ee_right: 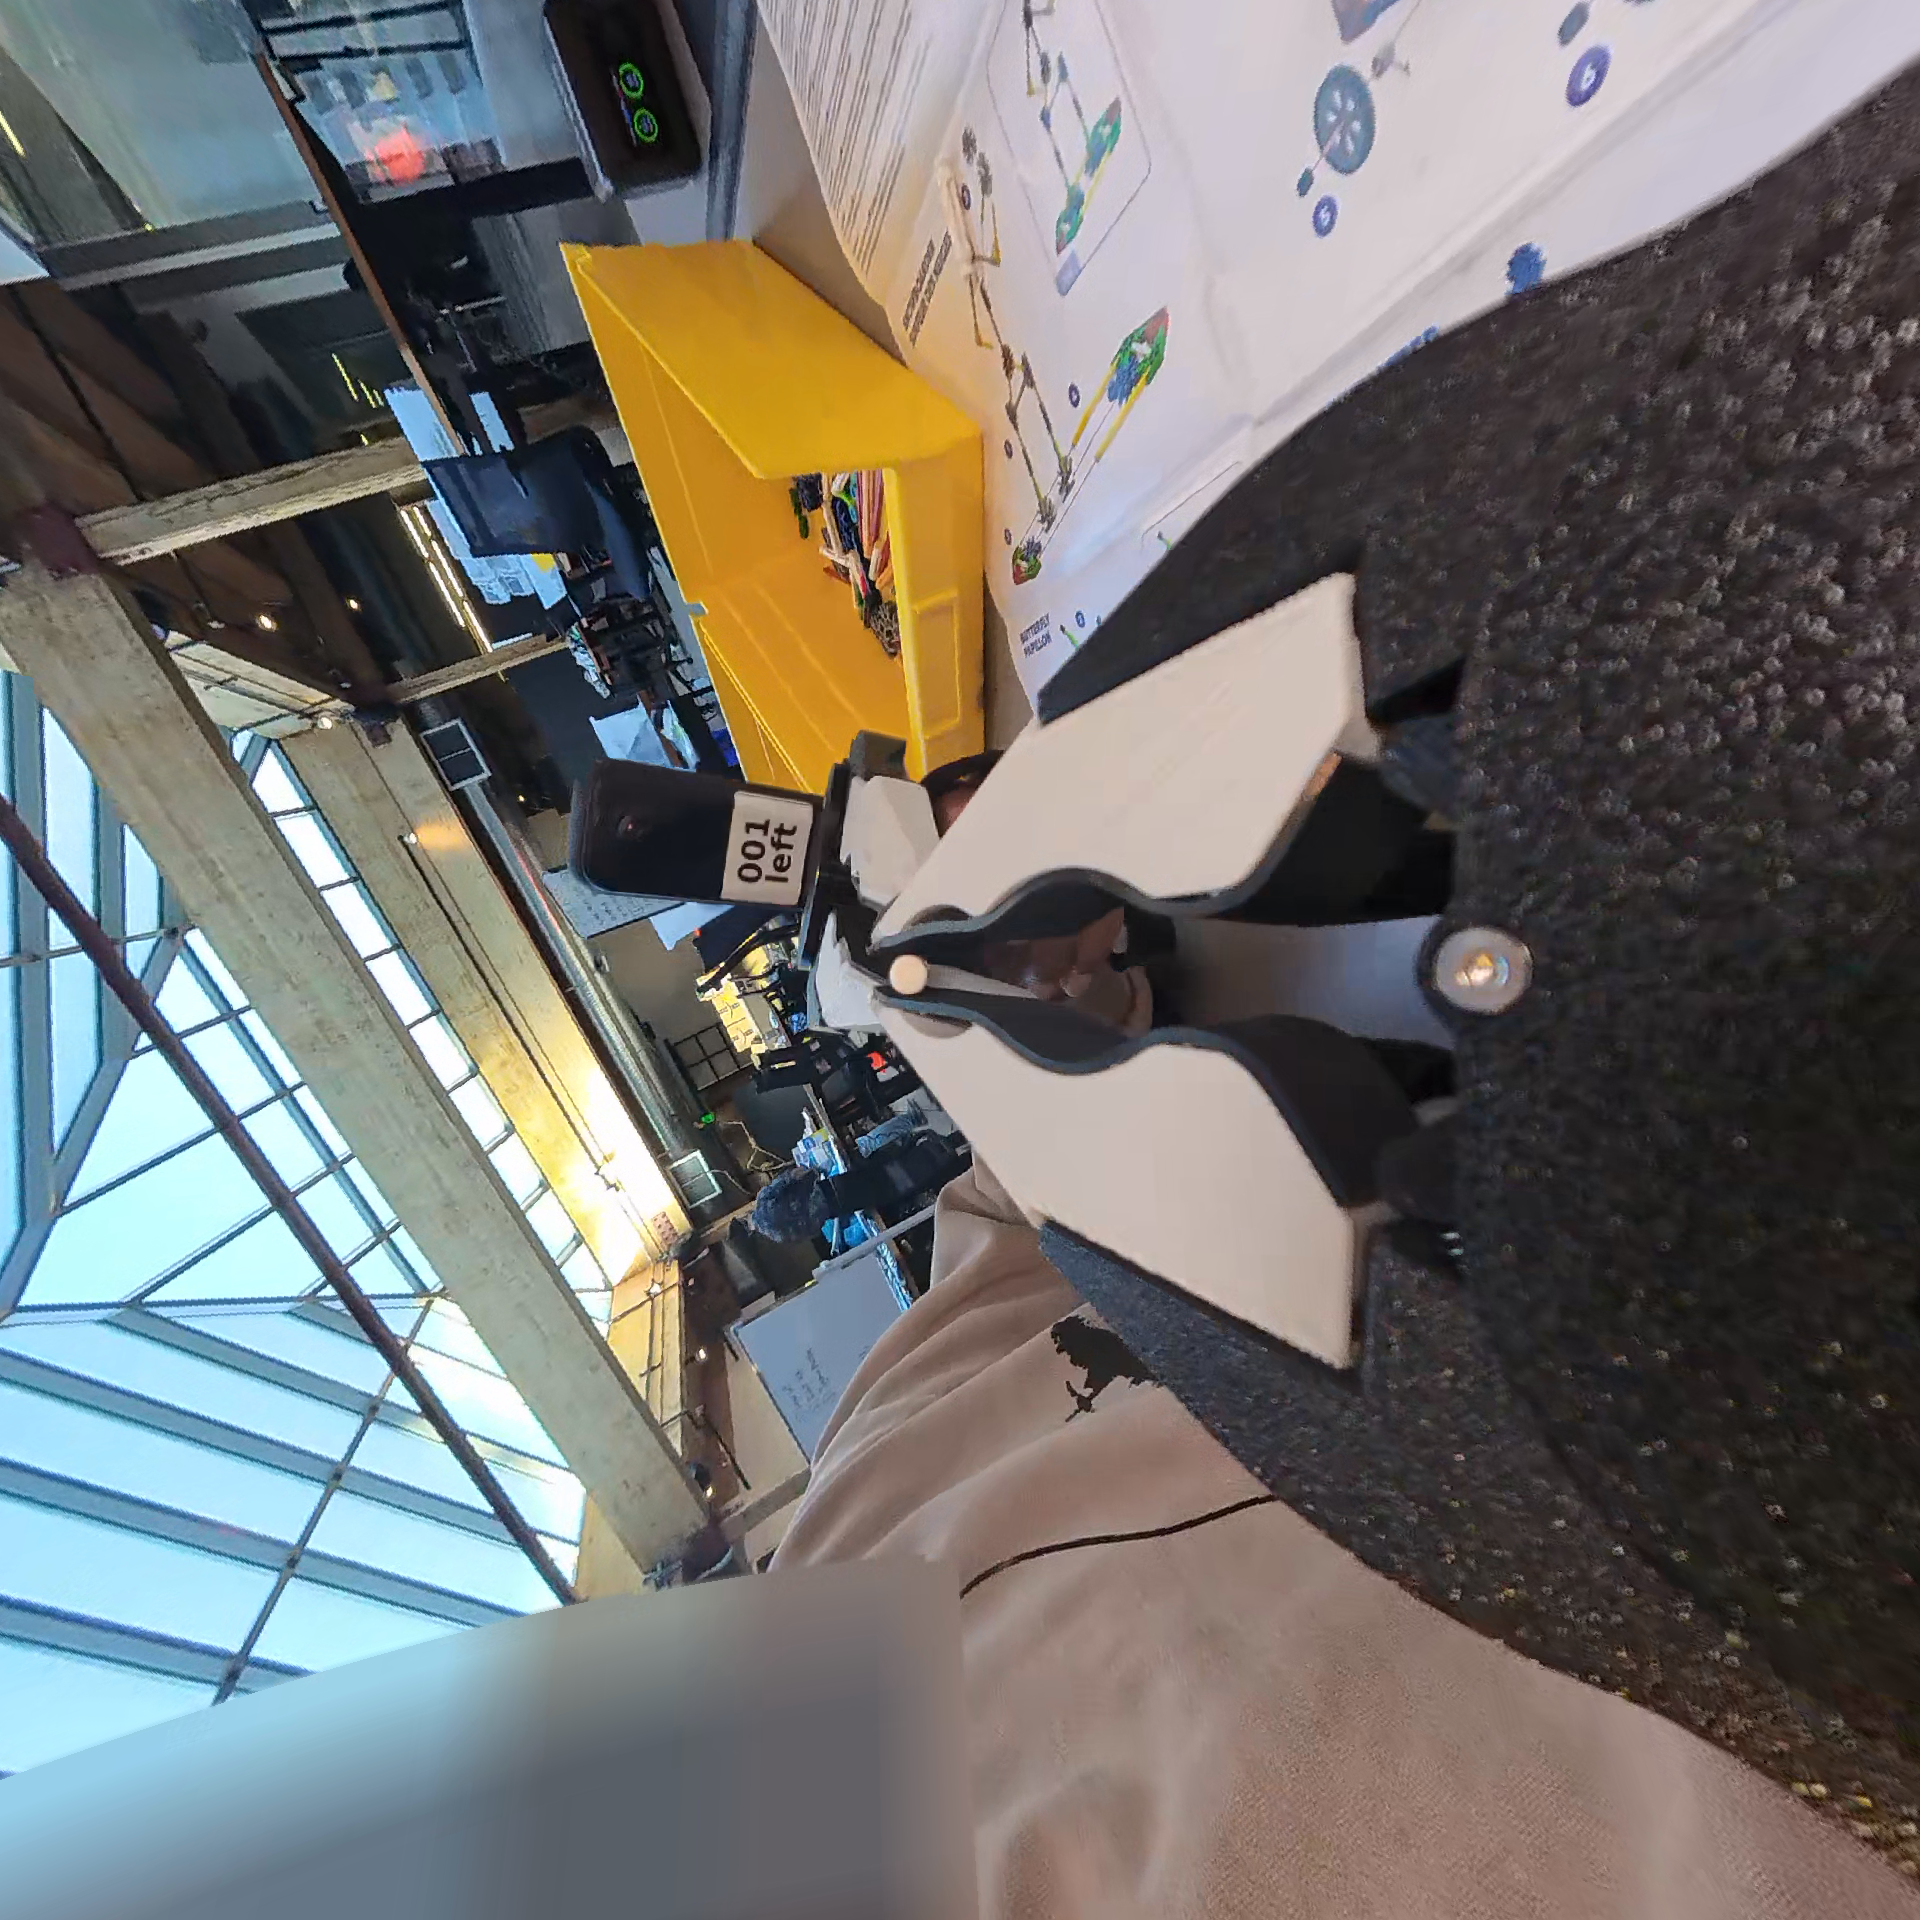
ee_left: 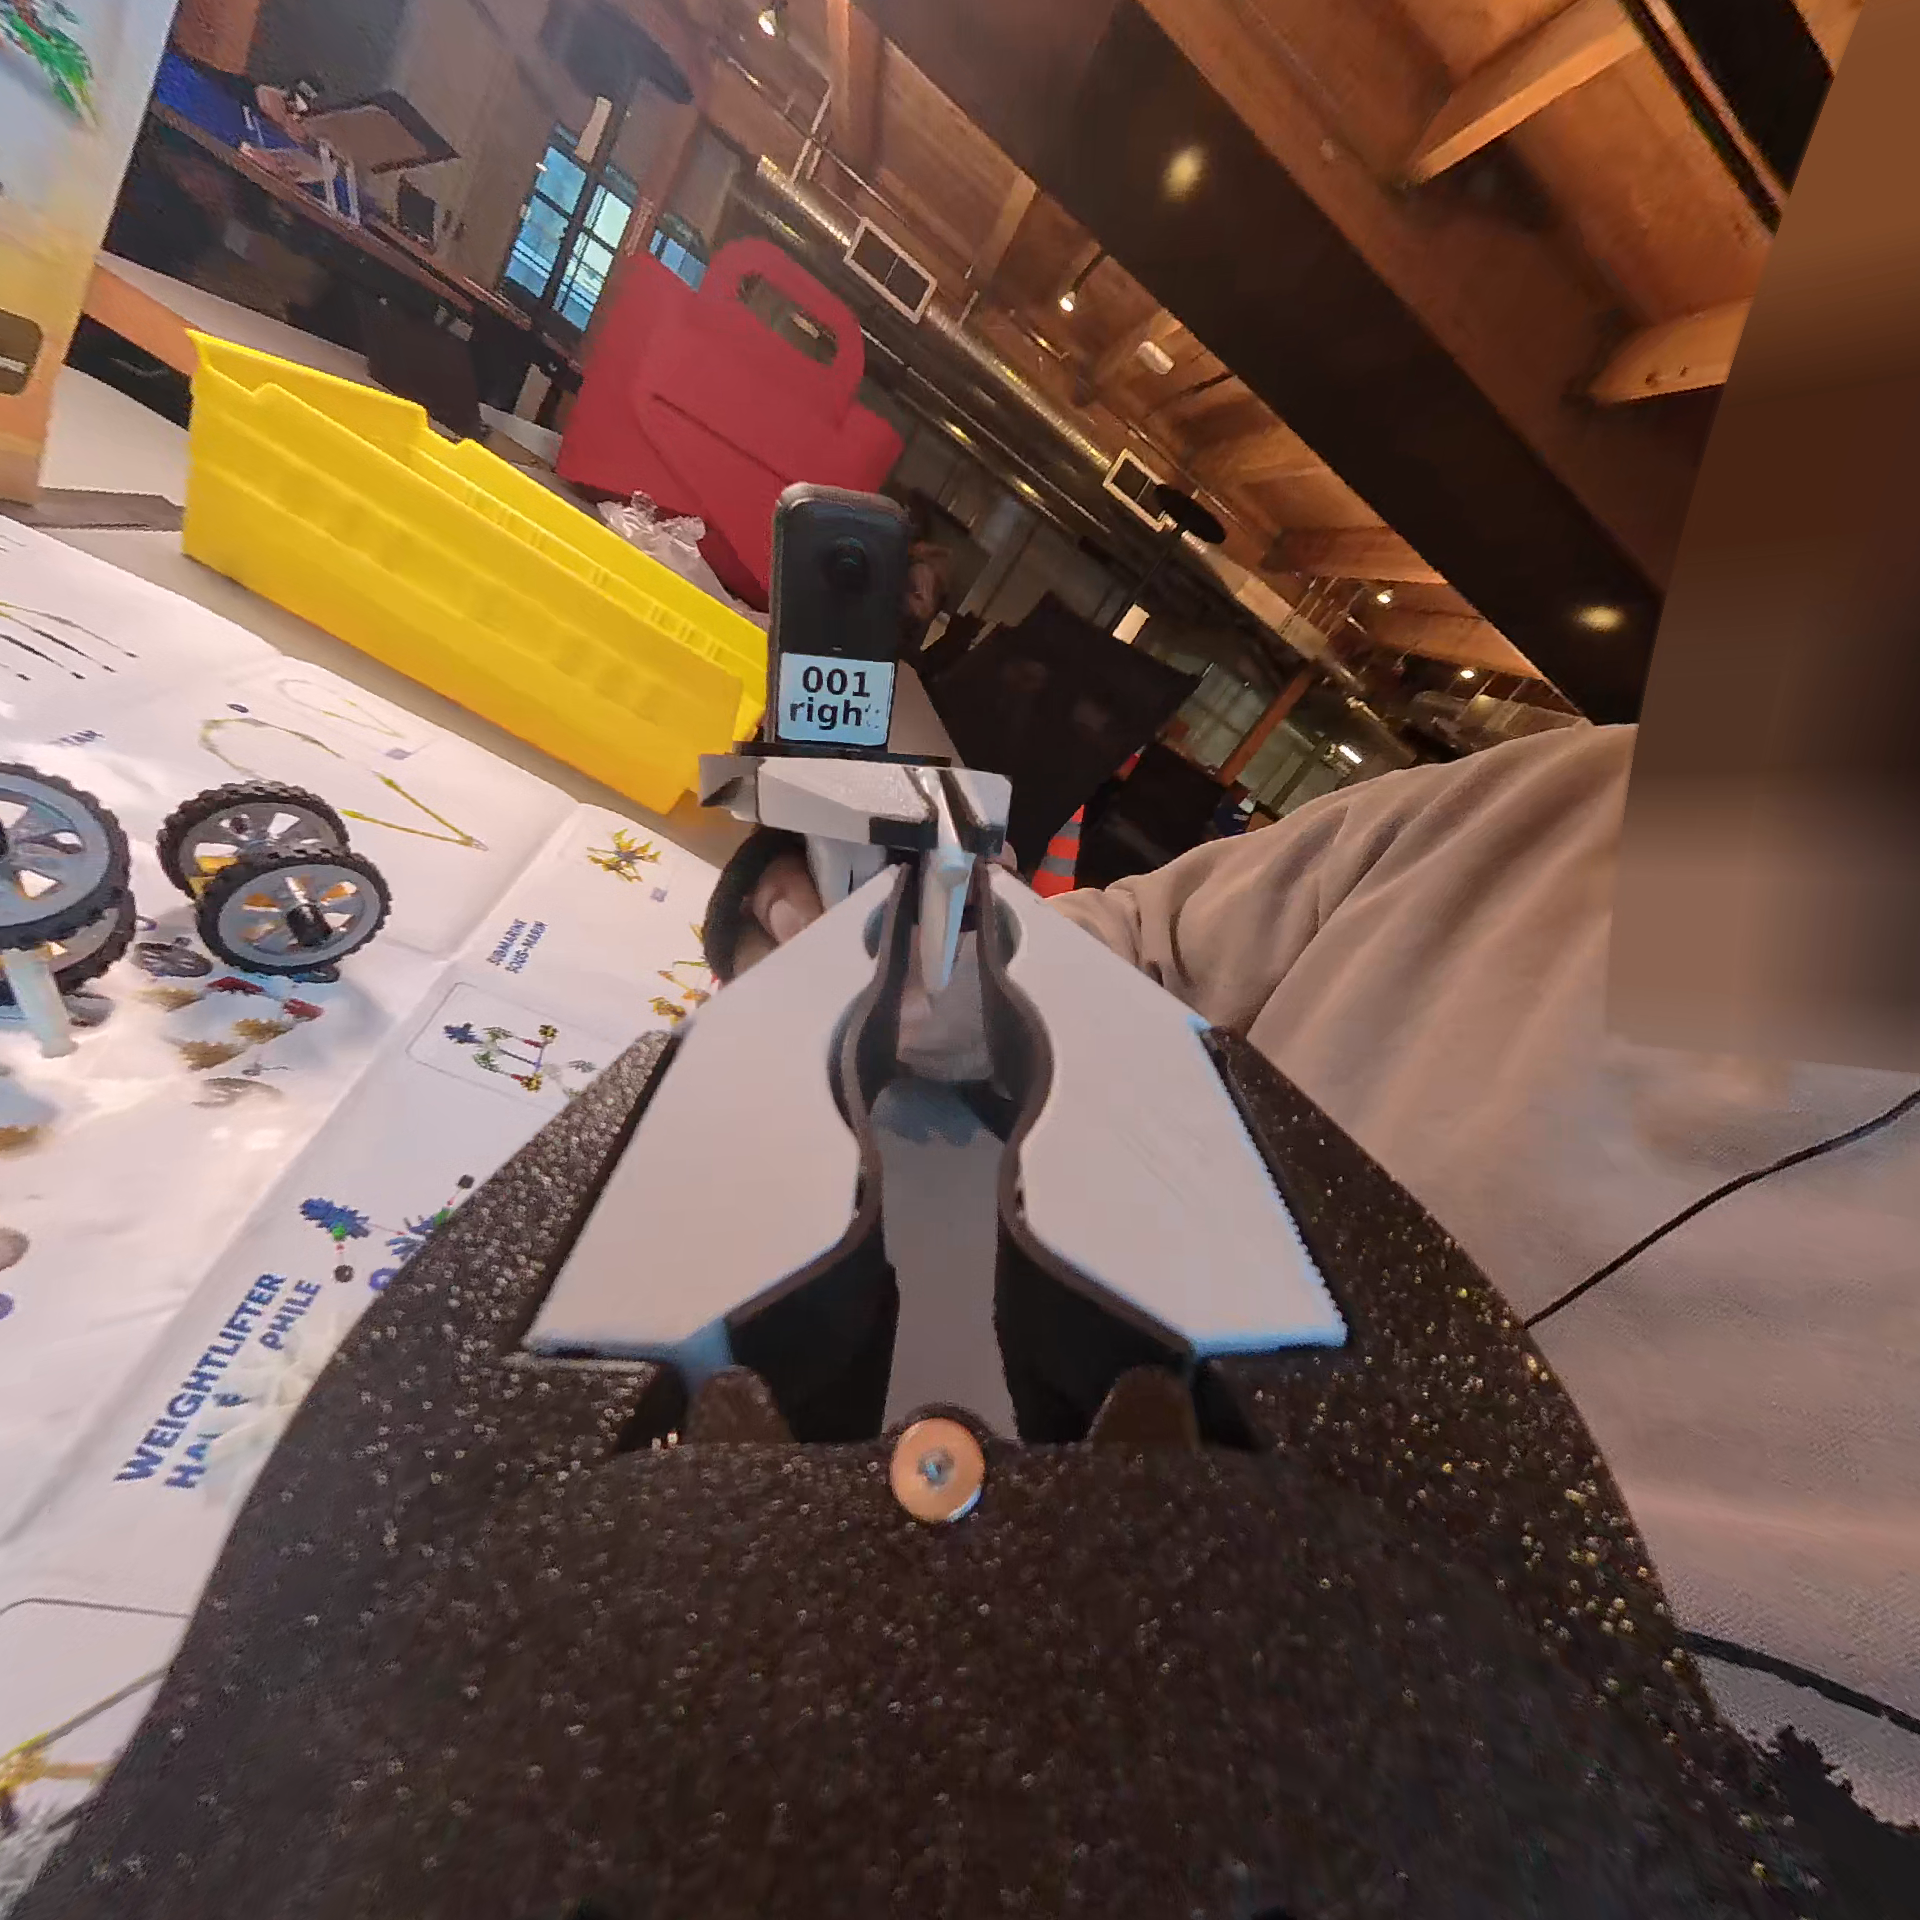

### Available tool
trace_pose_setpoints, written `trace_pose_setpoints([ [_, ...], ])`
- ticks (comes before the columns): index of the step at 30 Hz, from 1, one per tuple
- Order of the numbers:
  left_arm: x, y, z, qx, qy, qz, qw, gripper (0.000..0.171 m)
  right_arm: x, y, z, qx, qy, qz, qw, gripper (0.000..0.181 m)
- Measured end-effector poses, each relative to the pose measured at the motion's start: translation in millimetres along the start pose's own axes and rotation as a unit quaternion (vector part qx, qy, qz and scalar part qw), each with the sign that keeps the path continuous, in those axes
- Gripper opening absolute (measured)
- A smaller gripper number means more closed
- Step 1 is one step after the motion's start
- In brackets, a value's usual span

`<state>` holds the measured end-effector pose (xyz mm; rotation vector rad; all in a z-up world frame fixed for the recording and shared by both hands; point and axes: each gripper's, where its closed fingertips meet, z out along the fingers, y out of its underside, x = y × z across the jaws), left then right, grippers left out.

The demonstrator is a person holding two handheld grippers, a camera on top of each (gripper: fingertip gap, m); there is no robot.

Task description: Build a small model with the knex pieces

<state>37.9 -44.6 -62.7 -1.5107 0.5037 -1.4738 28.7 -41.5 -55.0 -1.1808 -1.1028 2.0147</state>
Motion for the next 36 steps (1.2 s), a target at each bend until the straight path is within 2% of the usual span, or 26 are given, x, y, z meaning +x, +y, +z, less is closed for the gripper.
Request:
trace_pose_setpoints([
  [6,5.5,-0.3,4.1,0.013,0.022,-0.034,0.999,0.004,-3.7,-0.4,0.1,-0.006,0.005,-0.043,0.999,0.003],
  [10,5.4,4.6,4.3,-0.002,0.018,-0.013,1.0,0.003,-4.5,3.8,-1.1,-0.03,0.007,-0.067,0.997,0.003],
  [11,4.1,5.5,3.6,-0.01,0.008,0.003,1.0,0.003,-3.4,4.8,-1.8,-0.037,0.012,-0.074,0.997,0.004],
  [13,-0.9,1.6,-1.9,-0.019,-0.028,0.05,0.998,0.003,-2.3,0.0,-4.8,-0.034,0.017,-0.076,0.996,0.015],
  [14,-6.6,-3.5,-8.8,-0.029,-0.061,0.082,0.994,0.003,1.2,-5.4,-8.0,-0.029,0.028,-0.077,0.996,0.023],
  [15,-18.0,-13.7,-21.1,-0.04,-0.123,0.13,0.983,0.003,6.9,-10.8,-12.3,-0.029,0.046,-0.08,0.995,0.031],
  [16,-35.1,-29.9,-42.1,-0.054,-0.217,0.191,0.956,0.003,12.3,-15.9,-17.6,-0.032,0.062,-0.088,0.994,0.032],
  [18,-60.2,-74.1,-106.5,-0.081,-0.415,0.294,0.857,0.003,25.5,-23.4,-28.9,-0.049,0.106,-0.116,0.986,0.038],
  [19,-65.2,-94.2,-142.7,-0.089,-0.496,0.311,0.806,0.003,33.0,-23.6,-33.8,-0.067,0.13,-0.136,0.98,0.04],
  [21,-70.7,-116.0,-210.9,-0.105,-0.613,0.297,0.724,0.003,46.8,-16.7,-40.7,-0.116,0.171,-0.173,0.963,0.044],
  [24,-82.7,-113.1,-288.1,-0.128,-0.713,0.233,0.648,0.003,60.2,3.9,-43.8,-0.185,0.203,-0.198,0.941,0.051],
  [26,-94.6,-99.3,-320.5,-0.152,-0.748,0.192,0.617,0.005,65.8,18.7,-44.4,-0.224,0.211,-0.205,0.929,0.052],
  [28,-101.1,-93.3,-330.8,-0.162,-0.761,0.192,0.598,0.022,72.0,32.4,-47.3,-0.264,0.221,-0.209,0.915,0.055],
  [29,-102.1,-93.4,-325.0,-0.168,-0.757,0.208,0.596,0.026,74.8,37.6,-49.4,-0.28,0.226,-0.209,0.909,0.055],
  [33,-102.6,-89.4,-266.0,-0.195,-0.699,0.279,0.629,0.025,82.3,52.8,-56.8,-0.321,0.234,-0.183,0.899,0.054],
  [34,-104.0,-84.1,-247.9,-0.207,-0.676,0.292,0.644,0.025,82.9,57.4,-58.6,-0.333,0.233,-0.176,0.897,0.052],
  [36,-106.2,-63.8,-201.8,-0.226,-0.603,0.306,0.701,0.025,83.0,69.6,-62.3,-0.364,0.23,-0.163,0.888,0.046],
])
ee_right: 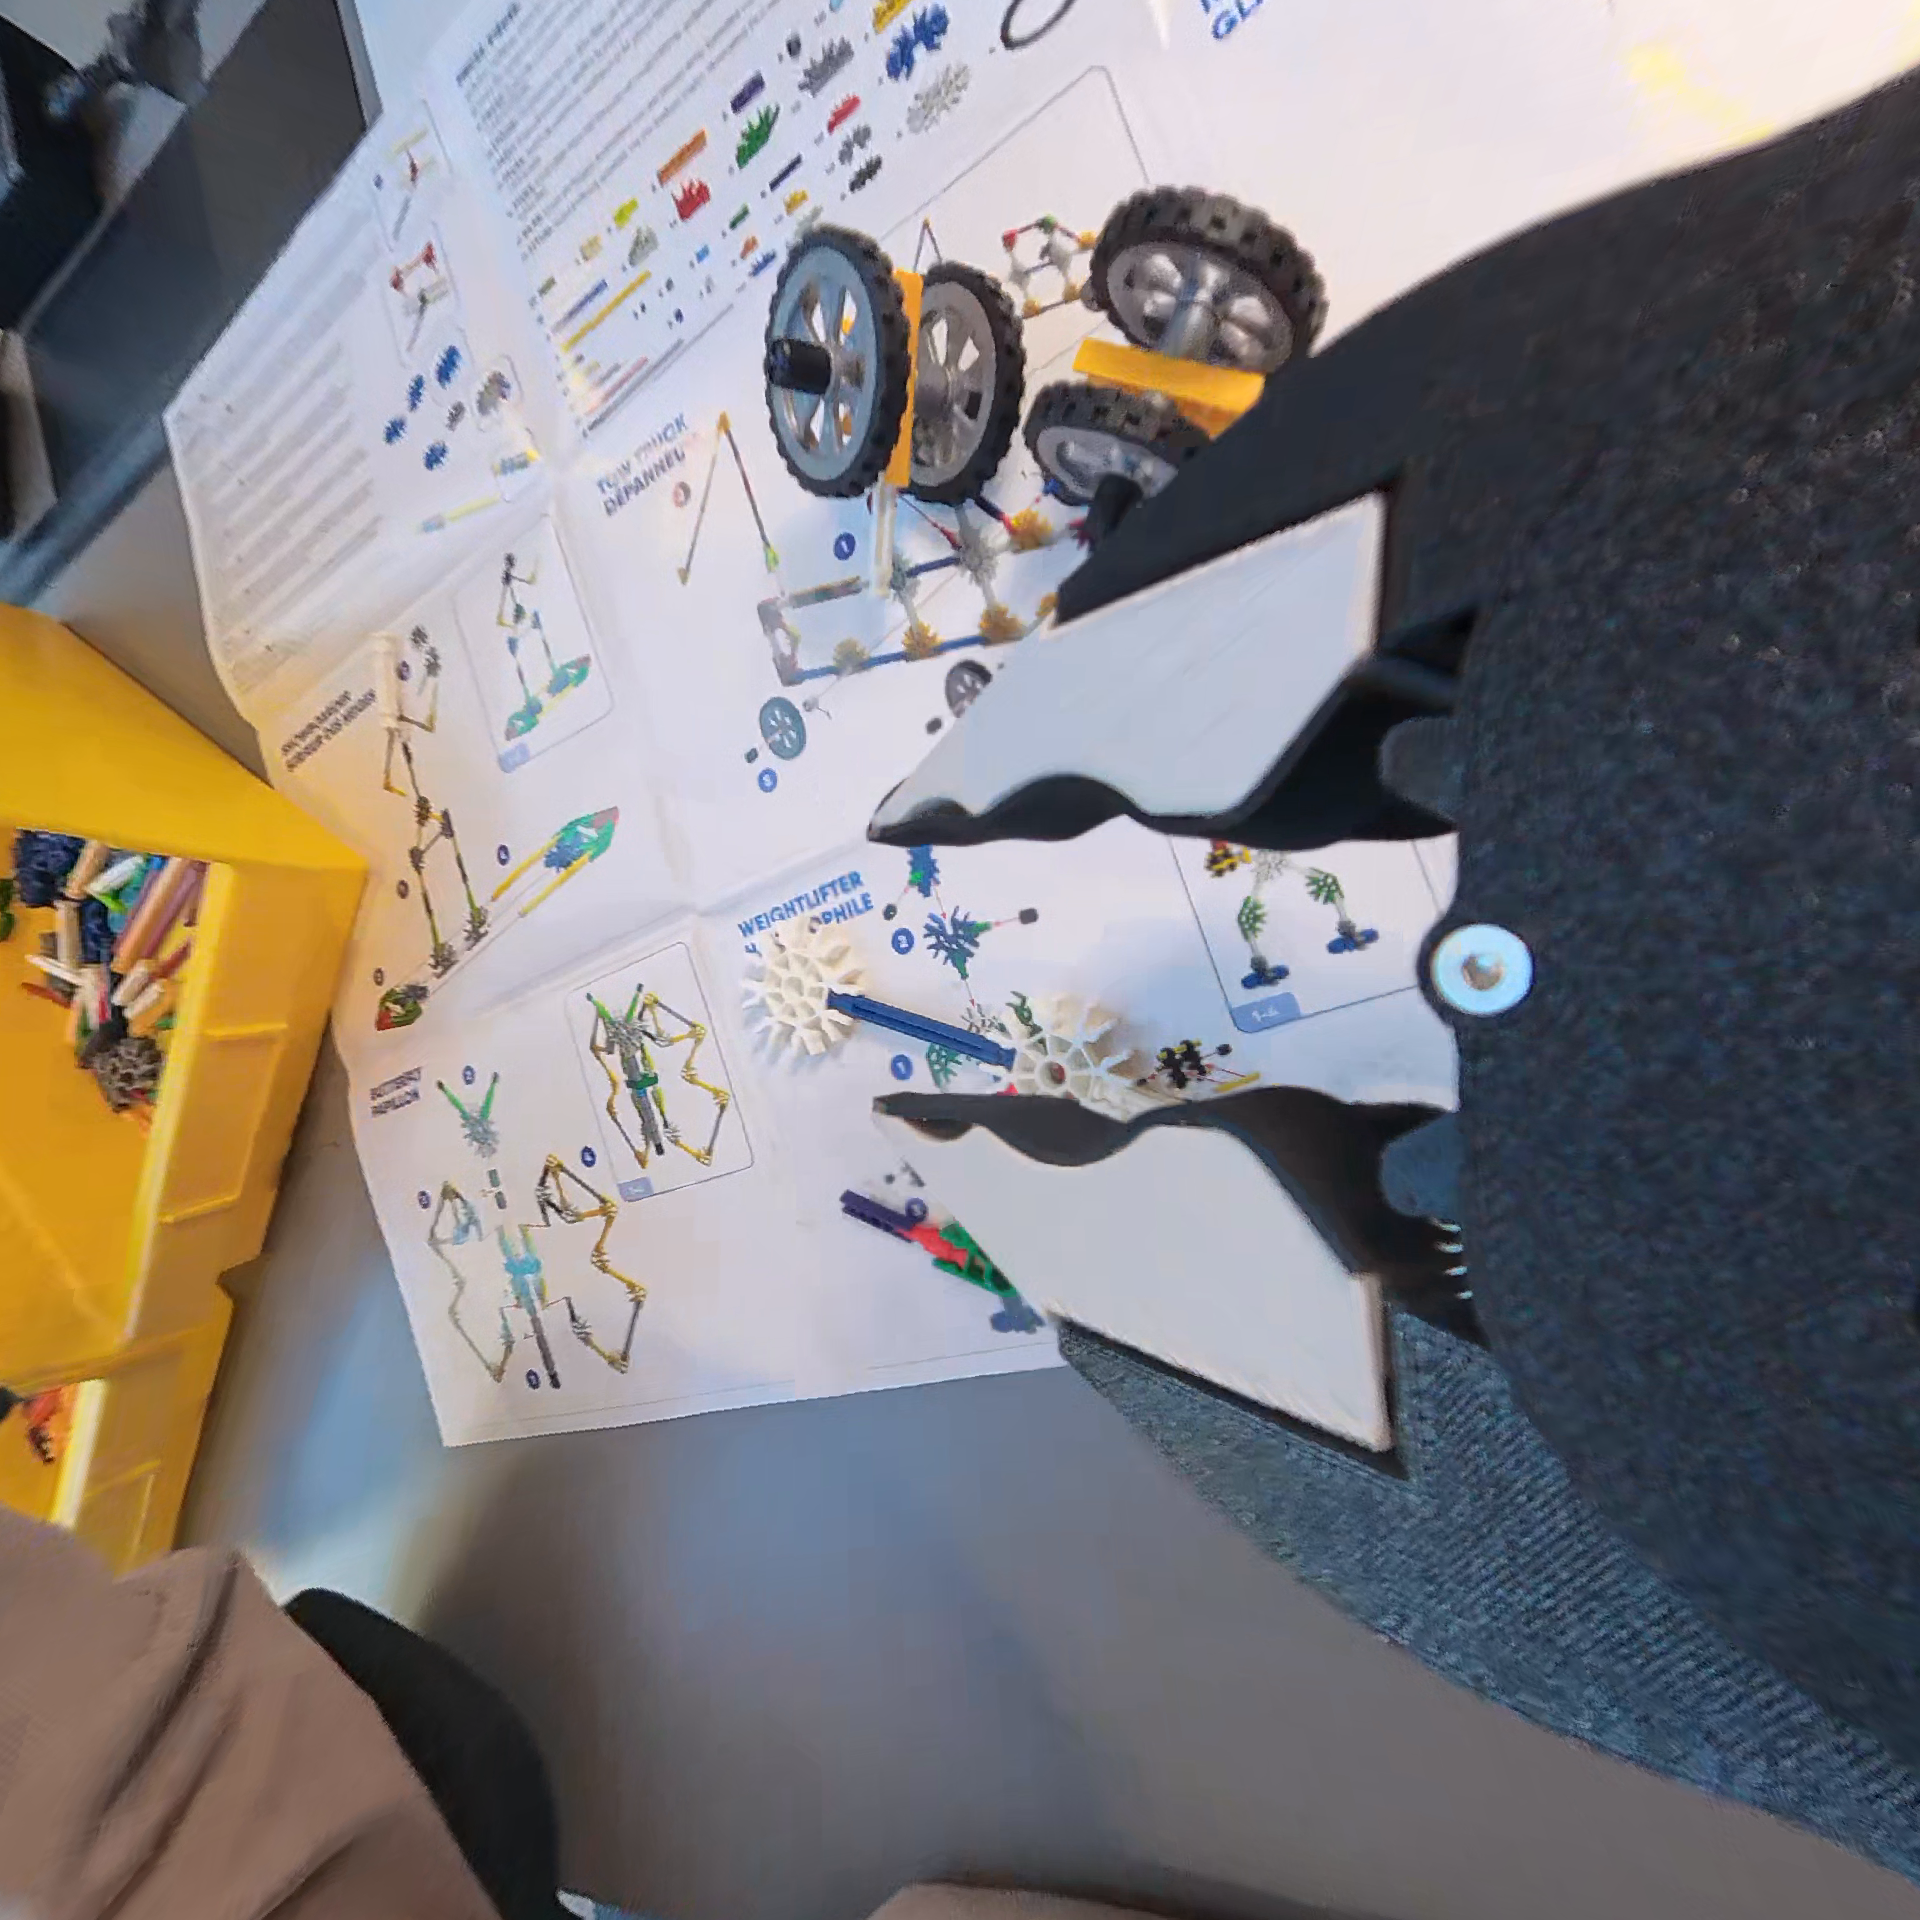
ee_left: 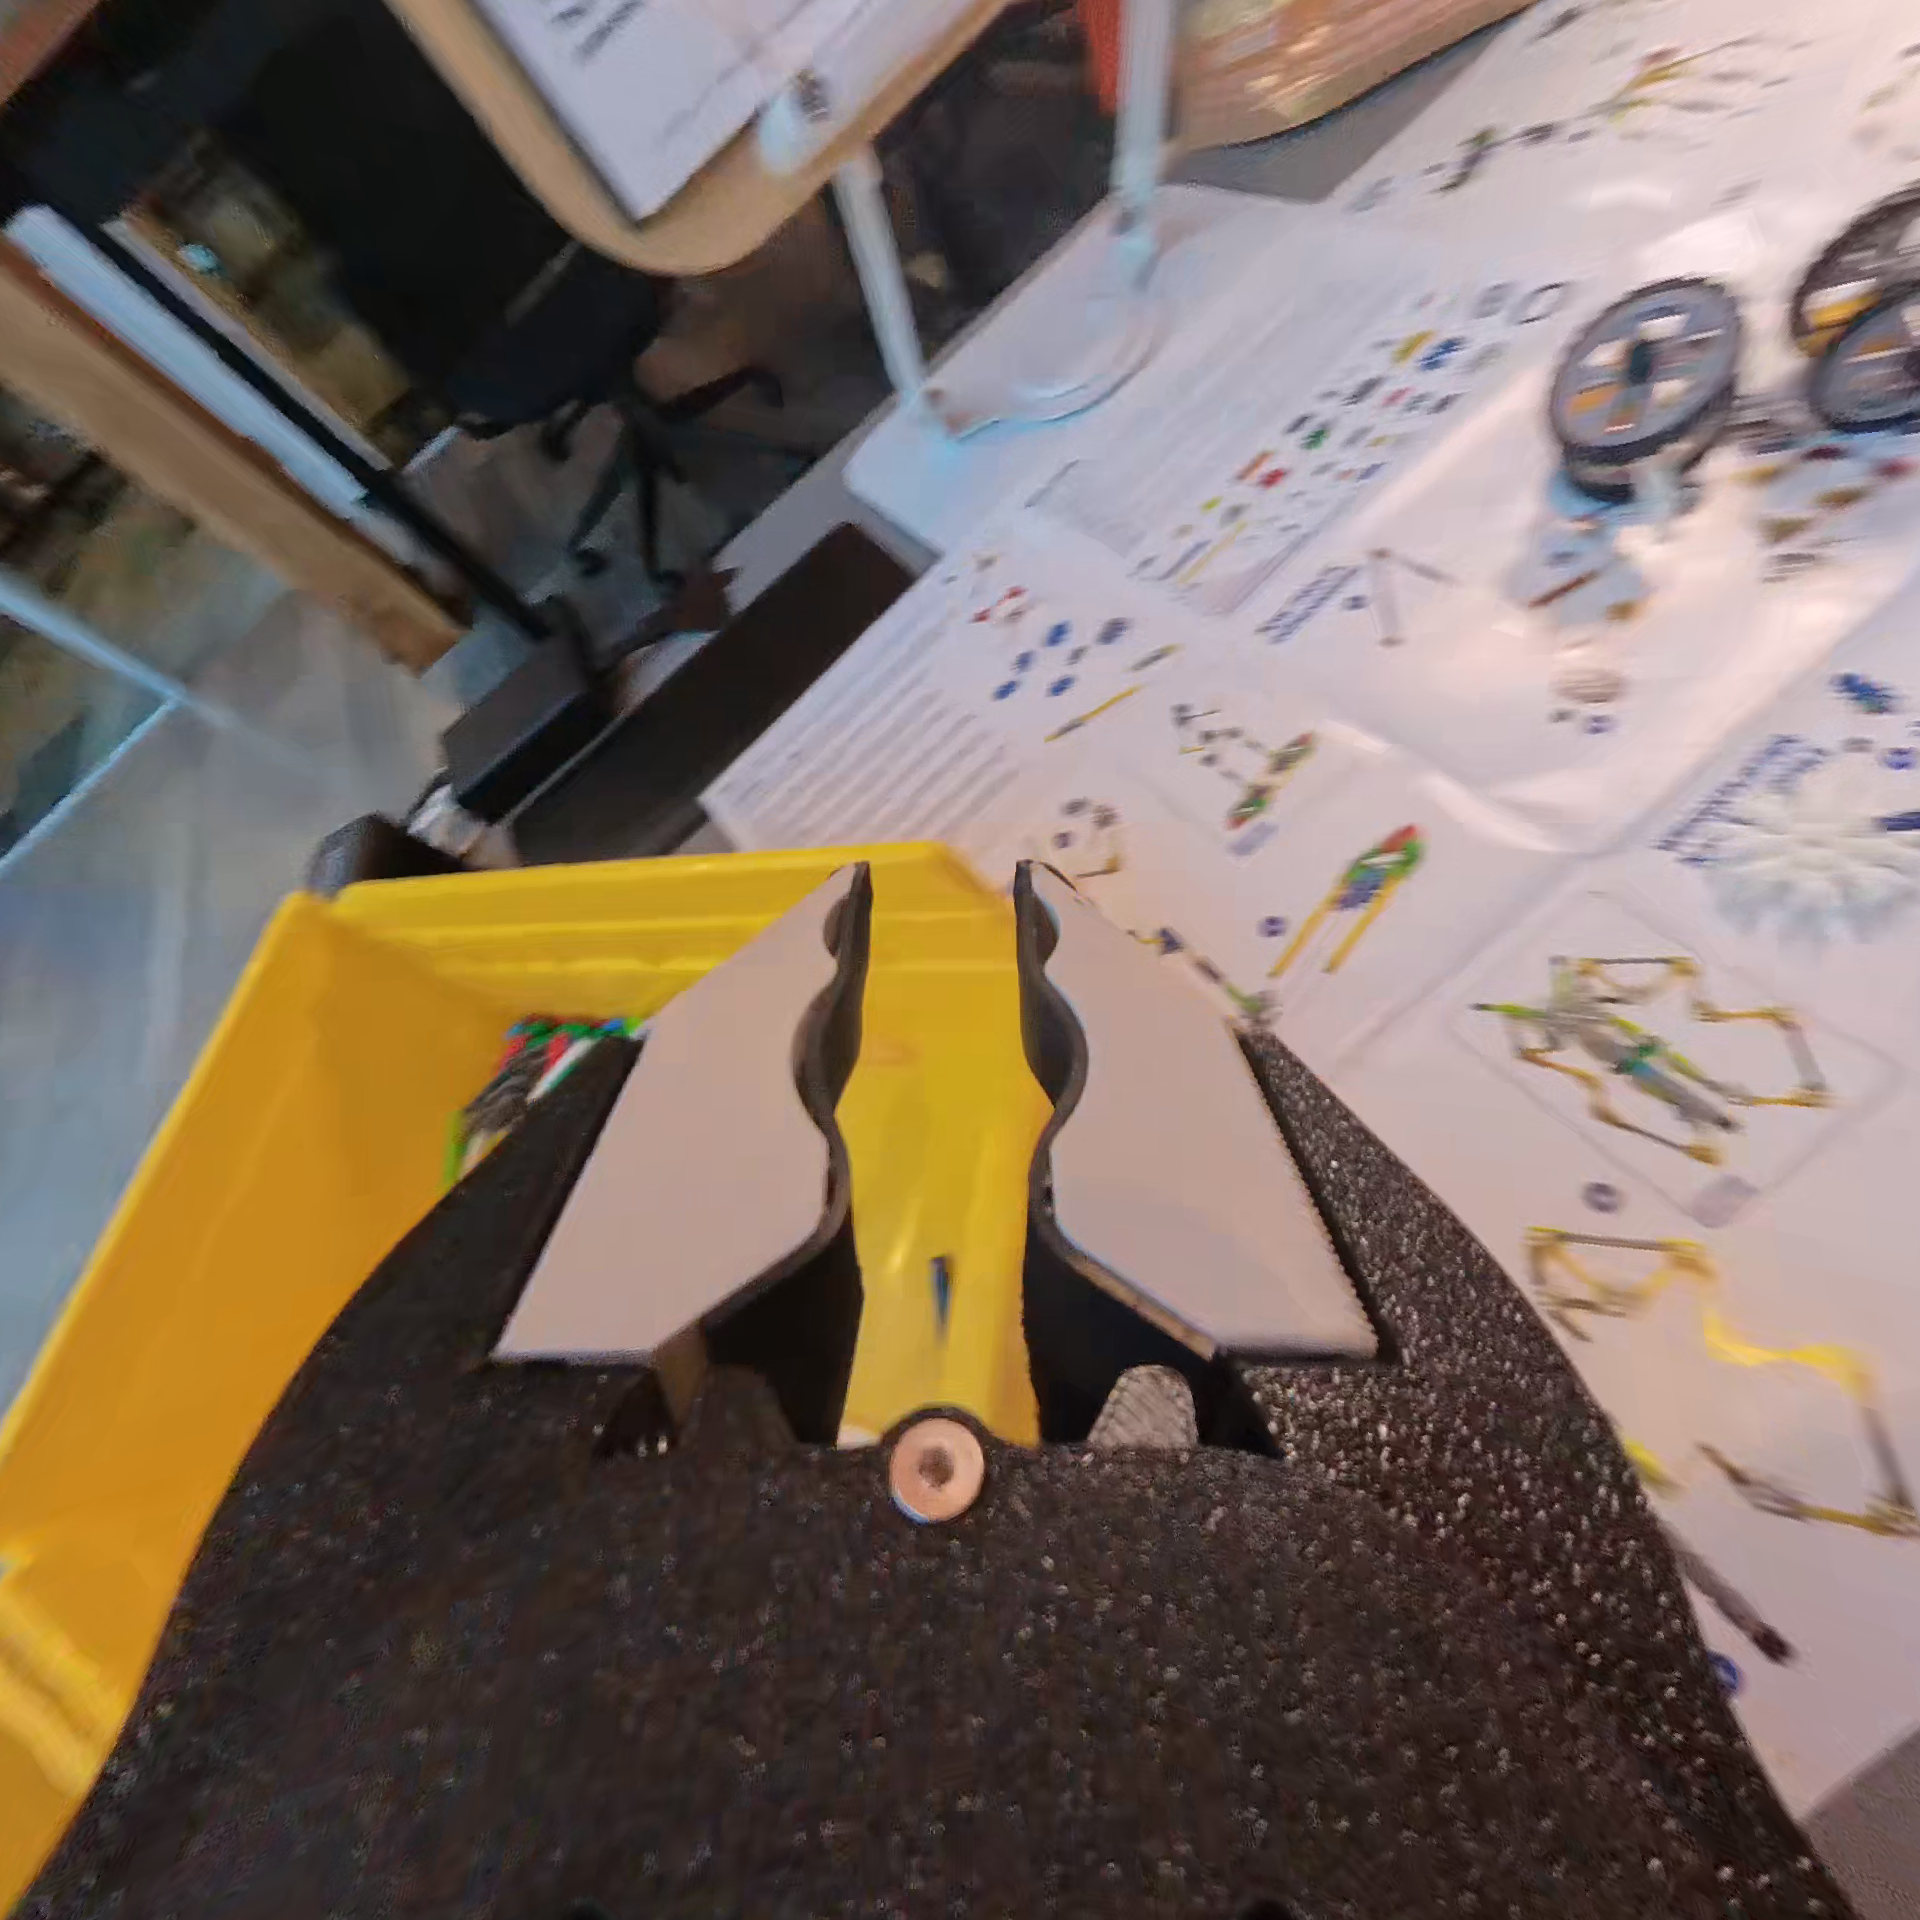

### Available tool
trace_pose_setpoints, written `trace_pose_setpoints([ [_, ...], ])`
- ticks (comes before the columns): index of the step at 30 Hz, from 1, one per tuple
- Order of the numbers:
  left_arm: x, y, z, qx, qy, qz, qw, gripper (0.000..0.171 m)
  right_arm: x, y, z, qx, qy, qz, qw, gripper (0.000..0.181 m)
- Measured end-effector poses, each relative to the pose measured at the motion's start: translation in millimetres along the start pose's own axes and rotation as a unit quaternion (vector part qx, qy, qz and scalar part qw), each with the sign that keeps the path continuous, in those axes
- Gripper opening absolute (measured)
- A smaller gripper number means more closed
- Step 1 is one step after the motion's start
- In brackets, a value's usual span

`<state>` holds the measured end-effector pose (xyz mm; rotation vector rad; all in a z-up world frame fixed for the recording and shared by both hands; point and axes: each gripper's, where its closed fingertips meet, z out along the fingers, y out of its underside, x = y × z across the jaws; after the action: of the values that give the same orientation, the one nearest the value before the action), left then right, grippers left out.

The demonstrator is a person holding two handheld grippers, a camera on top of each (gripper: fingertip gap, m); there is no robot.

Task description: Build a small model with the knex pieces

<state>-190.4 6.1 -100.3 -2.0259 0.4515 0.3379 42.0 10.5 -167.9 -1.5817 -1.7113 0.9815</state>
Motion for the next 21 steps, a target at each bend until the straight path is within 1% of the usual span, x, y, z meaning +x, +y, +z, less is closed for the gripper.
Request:
trace_pose_setpoints([
  [1,26.0,-6.3,3.9,0.011,0.049,0.005,0.999,0.025,-2.7,6.5,3.0,-0.021,-0.004,-0.002,1.0,0.044],
  [3,83.7,-13.3,9.9,0.025,0.16,0.013,0.987,0.027,-6.8,18.8,9.8,-0.06,-0.003,-0.01,0.998,0.038],
  [5,132.6,-8.6,16.6,0.012,0.246,0.018,0.969,0.031,-11.2,26.8,17.2,-0.087,-0.001,-0.014,0.996,0.034],
  [7,167.5,3.8,23.5,-0.019,0.302,0.025,0.953,0.035,-15.8,31.4,24.6,-0.104,-0.001,-0.013,0.994,0.029],
  [9,191.0,16.3,27.7,-0.048,0.346,0.024,0.937,0.037,-17.2,38.4,31.6,-0.128,0.007,-0.023,0.991,0.028],
  [11,201.6,28.4,32.7,-0.077,0.362,0.022,0.929,0.039,-17.0,40.0,37.1,-0.138,0.015,-0.033,0.99,0.021],
  [12,202.7,26.7,33.1,-0.069,0.364,0.019,0.929,0.034,-17.3,39.1,38.3,-0.139,0.016,-0.04,0.989,0.015],
  [14,206.3,25.3,30.7,-0.071,0.382,-0.004,0.921,0.038,-19.6,38.2,40.3,-0.139,0.009,-0.043,0.989,0.005],
  [15,207.1,24.0,29.7,-0.07,0.39,-0.019,0.918,0.039,-20.1,37.7,40.5,-0.138,0.009,-0.058,0.989,0.004],
  [16,208.5,22.8,27.8,-0.069,0.402,-0.035,0.912,0.042,-20.1,36.9,40.3,-0.134,0.013,-0.086,0.987,0.003],
  [17,210.0,21.6,25.3,-0.068,0.416,-0.053,0.905,0.042,-19.7,35.2,39.9,-0.126,0.021,-0.123,0.984,0.003],
  [18,211.6,19.9,22.5,-0.065,0.432,-0.075,0.896,0.043,-19.3,31.1,38.8,-0.113,0.032,-0.157,0.98,0.003],
  [20,214.8,11.3,13.6,-0.05,0.479,-0.13,0.867,0.039,-21.1,16.2,33.5,-0.069,0.052,-0.224,0.971,0.003],
  [21,215.1,4.0,7.9,-0.038,0.504,-0.162,0.847,0.031,-21.3,8.7,29.5,-0.049,0.066,-0.256,0.963,0.003],
])
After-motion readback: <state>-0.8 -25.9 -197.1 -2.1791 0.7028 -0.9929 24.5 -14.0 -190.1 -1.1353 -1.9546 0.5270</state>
